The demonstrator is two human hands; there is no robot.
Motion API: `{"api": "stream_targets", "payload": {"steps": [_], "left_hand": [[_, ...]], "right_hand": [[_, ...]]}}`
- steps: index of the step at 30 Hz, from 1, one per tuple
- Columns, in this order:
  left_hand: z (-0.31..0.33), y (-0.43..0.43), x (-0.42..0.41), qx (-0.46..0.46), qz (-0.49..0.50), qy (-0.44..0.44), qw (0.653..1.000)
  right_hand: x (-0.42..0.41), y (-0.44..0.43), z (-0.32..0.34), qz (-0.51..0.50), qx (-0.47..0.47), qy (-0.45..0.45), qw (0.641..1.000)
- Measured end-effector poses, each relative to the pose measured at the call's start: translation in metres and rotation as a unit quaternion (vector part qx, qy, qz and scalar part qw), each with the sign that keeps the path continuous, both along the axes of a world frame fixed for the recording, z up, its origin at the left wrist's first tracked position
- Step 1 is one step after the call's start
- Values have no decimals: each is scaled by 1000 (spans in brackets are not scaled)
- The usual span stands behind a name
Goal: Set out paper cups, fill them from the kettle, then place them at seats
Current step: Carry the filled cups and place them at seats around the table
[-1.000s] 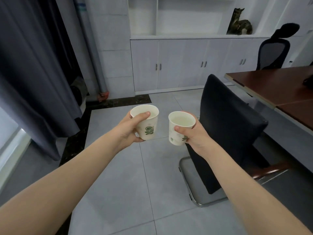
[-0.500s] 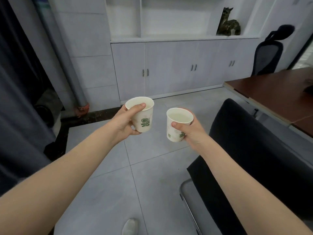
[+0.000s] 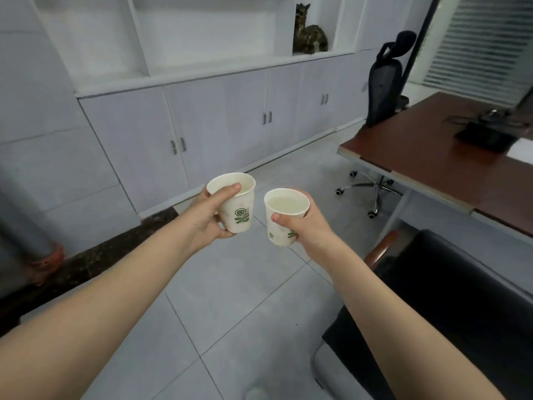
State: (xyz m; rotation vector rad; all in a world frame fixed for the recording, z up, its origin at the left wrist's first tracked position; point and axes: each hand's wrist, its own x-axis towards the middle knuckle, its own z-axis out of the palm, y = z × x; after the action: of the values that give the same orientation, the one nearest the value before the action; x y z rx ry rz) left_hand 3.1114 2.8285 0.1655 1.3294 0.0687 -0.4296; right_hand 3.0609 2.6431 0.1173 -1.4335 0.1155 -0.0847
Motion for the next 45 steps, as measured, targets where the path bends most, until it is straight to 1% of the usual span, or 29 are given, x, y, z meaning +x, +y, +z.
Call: {"api": "stream_targets", "payload": {"steps": [6, 10, 14, 20, 23, 25, 27, 29, 34, 36, 38, 45], "left_hand": [[-6, -32, 124, 10, -50, -20, 999], [0, -71, 217, 21, -77, -30, 996], [8, -113, 285, 27, -109, -33, 993], [9, -189, 363, 21, -172, -24, 985], [7, -238, 390, 23, -209, -27, 977], [1, -283, 409, 23, -249, -13, 968], [-4, -304, 420, 21, -265, -12, 964], [-12, -346, 437, 17, -307, -6, 952], [-25, -458, 474, 12, -381, 5, 925], [-24, -496, 487, 7, -408, 5, 913], [-18, -546, 498, 0, -453, 15, 891], [-20, -692, 491, 2, -546, 17, 837]], "right_hand": [[113, -17, -12, -28, 4, -13, 1000], [196, -56, -13, -44, 1, -19, 999], [254, -99, -4, -89, -1, -25, 996], [305, -168, 3, -163, -1, -23, 986], [317, -207, 3, -213, -5, -20, 977], [321, -243, -3, -268, -18, -20, 963], [321, -258, -3, -280, -25, -15, 960], [322, -292, -12, -322, -42, -2, 946], [323, -374, -23, -434, -37, 15, 900], [321, -399, -21, -461, -42, 25, 886], [318, -433, -20, -502, -49, 32, 863], [288, -522, -11, -607, -51, 31, 792]]}}
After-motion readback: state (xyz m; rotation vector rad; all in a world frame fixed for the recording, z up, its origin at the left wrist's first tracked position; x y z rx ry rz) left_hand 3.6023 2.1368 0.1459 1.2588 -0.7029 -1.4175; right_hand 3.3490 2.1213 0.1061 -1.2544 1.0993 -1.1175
